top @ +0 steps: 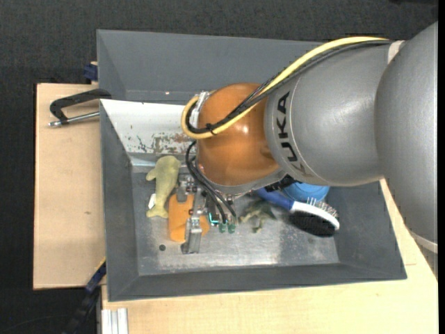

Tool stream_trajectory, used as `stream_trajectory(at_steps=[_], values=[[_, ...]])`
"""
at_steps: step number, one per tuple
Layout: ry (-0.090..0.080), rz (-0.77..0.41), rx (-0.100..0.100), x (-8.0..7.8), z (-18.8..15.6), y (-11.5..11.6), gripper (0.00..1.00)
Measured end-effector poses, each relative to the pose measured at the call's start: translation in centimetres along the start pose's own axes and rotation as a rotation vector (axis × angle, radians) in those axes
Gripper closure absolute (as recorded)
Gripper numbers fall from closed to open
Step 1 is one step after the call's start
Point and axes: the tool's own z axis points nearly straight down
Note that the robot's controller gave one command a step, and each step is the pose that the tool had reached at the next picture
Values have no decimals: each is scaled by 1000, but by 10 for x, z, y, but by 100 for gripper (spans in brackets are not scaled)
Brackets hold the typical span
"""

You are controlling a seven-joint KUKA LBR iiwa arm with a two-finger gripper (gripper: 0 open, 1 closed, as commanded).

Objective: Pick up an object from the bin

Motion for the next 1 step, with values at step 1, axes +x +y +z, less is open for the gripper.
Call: stream_trajectory(at_steps=[1], values=[[-21, 138, -12, -37, 88, -2, 0]])
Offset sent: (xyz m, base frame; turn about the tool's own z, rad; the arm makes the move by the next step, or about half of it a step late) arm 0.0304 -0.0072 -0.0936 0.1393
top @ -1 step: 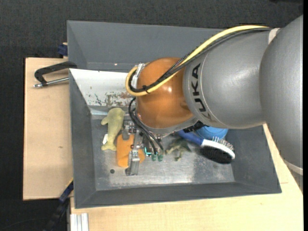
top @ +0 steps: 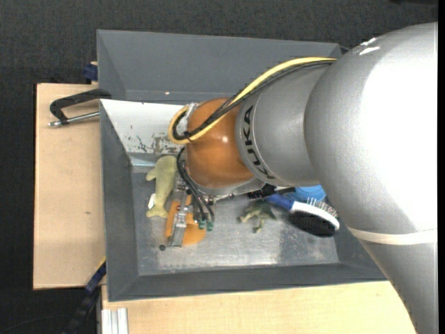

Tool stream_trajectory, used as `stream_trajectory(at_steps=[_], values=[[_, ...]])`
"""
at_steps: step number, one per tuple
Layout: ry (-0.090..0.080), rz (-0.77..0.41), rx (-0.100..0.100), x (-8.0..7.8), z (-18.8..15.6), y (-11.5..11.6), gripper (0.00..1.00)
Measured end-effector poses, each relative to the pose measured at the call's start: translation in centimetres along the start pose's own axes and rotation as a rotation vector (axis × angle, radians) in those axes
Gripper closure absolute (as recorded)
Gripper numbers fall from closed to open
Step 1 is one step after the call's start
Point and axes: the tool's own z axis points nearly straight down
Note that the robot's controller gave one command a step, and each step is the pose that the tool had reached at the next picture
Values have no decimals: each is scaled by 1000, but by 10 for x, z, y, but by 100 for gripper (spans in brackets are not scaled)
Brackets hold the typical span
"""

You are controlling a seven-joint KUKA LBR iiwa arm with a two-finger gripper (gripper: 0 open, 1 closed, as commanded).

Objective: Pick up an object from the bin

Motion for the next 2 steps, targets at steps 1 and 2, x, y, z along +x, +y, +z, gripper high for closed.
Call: stream_trajectory(at_steps=[1, 2], values=[[11, 0, 6, 4, 2, -2, 100], [9, -27, 8, -13, -135, -7, 100]])
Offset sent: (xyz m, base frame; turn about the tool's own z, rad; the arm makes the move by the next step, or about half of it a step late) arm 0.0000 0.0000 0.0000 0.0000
